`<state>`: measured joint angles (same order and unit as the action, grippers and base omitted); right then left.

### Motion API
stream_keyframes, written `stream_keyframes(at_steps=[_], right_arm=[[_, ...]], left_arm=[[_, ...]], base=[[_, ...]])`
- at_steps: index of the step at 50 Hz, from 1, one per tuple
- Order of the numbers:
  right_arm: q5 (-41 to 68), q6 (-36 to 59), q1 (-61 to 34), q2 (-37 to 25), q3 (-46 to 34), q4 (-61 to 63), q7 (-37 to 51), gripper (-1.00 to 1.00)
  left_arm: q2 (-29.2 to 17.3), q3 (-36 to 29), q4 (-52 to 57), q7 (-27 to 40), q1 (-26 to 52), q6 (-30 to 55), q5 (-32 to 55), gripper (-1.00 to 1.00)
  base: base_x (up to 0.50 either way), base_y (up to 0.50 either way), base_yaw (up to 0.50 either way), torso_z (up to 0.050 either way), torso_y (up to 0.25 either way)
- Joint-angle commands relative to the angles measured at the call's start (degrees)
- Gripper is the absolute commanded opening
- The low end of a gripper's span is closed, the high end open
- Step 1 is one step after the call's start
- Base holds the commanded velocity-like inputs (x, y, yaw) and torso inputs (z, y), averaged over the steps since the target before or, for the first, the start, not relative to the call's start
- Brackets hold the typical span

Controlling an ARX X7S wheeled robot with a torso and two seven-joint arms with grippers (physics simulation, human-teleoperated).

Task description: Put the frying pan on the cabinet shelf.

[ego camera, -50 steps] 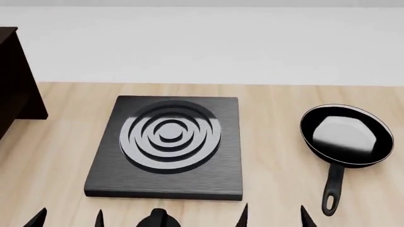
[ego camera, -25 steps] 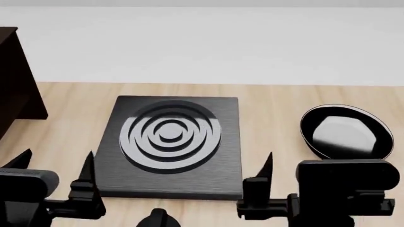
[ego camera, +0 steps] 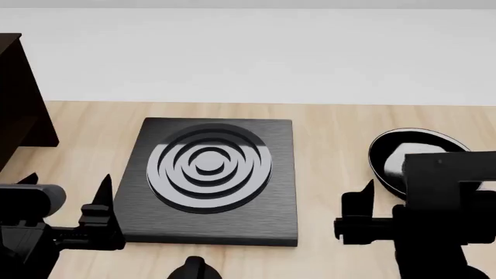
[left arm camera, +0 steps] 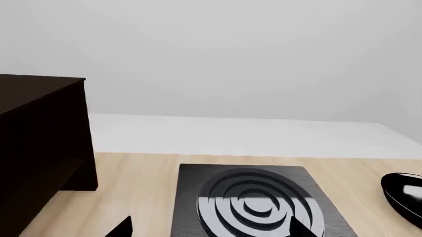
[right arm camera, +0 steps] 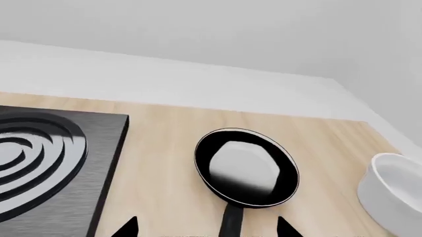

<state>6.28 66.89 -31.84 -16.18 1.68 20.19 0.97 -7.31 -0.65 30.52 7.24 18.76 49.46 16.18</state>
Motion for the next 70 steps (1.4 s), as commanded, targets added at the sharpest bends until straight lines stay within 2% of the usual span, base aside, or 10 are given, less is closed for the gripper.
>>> stream_keyframes(at_steps=[1, 20, 52, 61, 70], right_arm=[[-0.7, -0.9, -6.5, -2.1, -1.2, -11.8, -1.2, 1.0], [-2.3, -6.9, -15.8, -2.8, -4.0, -29.9, -1.3, 1.0], [-2.2, -10.1, -18.4, -1.8, -4.7, -38.4, -0.8, 1.0], [-2.4, -13.4, -21.7, -1.6, -4.9, -45.6, -0.9, 1.0], [-2.4, -15.7, -23.7, -1.4, -4.7, -50.6, -0.6, 1.0]], left_arm=[[0.3, 0.2, -0.7, -0.3, -0.1, -1.3, 0.4, 1.0], [-1.0, -0.5, -2.4, -1.1, -3.0, -7.2, 0.4, 1.0], [-2.0, -0.9, -2.6, -0.1, -3.2, -8.3, 2.0, 1.0], [-2.3, -1.2, -2.8, 0.3, -2.7, -8.1, 2.2, 1.0], [-2.7, -1.0, -3.2, 0.5, -3.2, -9.8, 2.2, 1.0]], base=[[0.0, 0.0, 0.0, 0.0, 0.0], [0.0, 0.0, 0.0, 0.0, 0.0], [0.0, 0.0, 0.0, 0.006, -0.217], [0.0, 0.0, 0.0, 0.007, -0.195], [0.0, 0.0, 0.0, 0.002, -0.032]])
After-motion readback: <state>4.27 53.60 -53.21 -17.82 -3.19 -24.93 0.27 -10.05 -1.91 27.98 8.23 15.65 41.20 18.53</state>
